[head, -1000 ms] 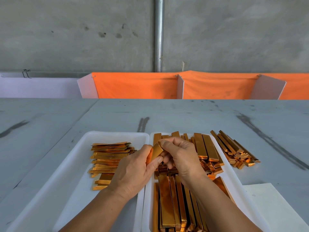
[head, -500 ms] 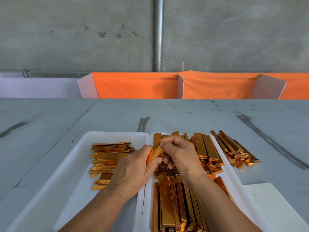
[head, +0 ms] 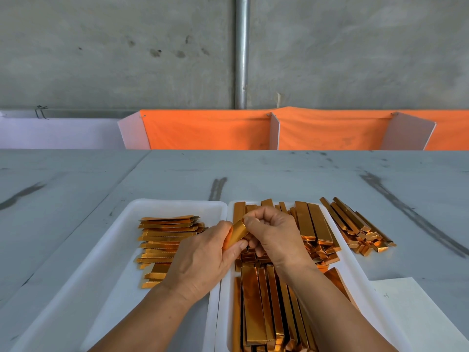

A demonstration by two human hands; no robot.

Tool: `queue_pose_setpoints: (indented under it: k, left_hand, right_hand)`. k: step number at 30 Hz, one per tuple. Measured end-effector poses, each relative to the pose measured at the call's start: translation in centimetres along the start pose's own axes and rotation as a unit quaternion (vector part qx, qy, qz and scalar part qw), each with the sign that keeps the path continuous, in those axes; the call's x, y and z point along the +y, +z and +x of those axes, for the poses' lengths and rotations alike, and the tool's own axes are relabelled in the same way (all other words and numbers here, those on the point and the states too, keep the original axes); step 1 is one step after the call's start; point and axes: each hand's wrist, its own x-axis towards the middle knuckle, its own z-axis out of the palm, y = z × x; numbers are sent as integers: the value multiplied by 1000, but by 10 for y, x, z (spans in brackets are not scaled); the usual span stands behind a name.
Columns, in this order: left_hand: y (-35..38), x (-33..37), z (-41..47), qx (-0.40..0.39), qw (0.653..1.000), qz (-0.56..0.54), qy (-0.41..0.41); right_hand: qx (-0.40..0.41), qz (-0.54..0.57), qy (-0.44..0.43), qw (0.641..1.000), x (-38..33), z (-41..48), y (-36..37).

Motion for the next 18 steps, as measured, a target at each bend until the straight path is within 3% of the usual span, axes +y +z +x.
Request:
queue_pose_setpoints:
  k: [11,18]
  left_hand:
    - [1,-2,-1,-5,1000,9,12]
    - [1,-3,-1,-6,1000,9,9]
  right_hand:
    - [-12,-6,31,999,-4,0,-3]
    - [-26,-35,5,999,-5,-1,-6]
